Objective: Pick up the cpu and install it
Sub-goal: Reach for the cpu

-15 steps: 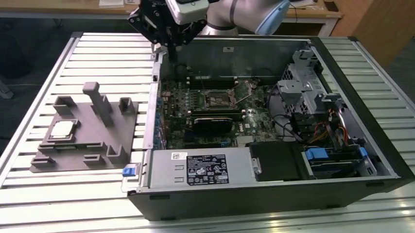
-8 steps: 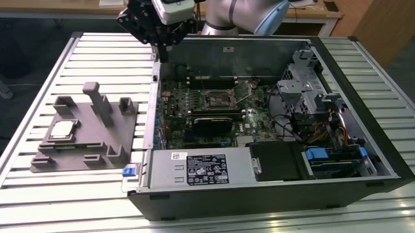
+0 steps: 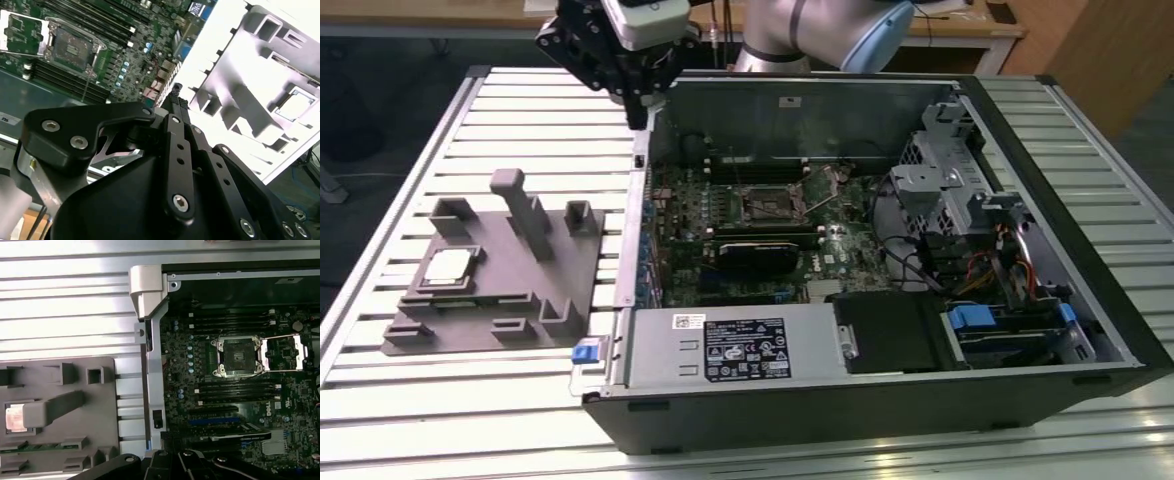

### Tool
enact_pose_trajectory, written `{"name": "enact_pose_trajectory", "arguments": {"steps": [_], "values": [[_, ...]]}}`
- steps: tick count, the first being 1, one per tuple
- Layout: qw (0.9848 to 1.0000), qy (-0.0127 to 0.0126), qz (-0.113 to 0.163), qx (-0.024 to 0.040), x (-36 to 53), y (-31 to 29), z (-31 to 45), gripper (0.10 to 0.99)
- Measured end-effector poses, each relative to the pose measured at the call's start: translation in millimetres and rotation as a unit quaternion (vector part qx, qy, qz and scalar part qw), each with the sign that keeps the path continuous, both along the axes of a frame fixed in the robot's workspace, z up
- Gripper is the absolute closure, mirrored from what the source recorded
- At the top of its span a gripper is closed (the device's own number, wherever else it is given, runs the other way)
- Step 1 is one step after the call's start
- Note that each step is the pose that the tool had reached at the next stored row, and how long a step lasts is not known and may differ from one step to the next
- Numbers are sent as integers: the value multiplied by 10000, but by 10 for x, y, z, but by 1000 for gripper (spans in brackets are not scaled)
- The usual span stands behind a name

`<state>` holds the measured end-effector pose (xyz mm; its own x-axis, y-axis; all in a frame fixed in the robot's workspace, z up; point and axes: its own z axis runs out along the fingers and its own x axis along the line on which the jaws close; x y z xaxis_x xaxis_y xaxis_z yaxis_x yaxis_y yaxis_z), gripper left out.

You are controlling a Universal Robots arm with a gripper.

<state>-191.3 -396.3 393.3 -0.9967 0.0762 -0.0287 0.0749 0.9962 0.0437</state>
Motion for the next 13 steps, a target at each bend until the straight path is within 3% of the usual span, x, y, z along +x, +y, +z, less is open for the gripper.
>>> {"name": "enact_pose_trajectory", "arguments": {"steps": [13], "values": [[10000,-1,-1,1,-313,0,-1,980]]}}
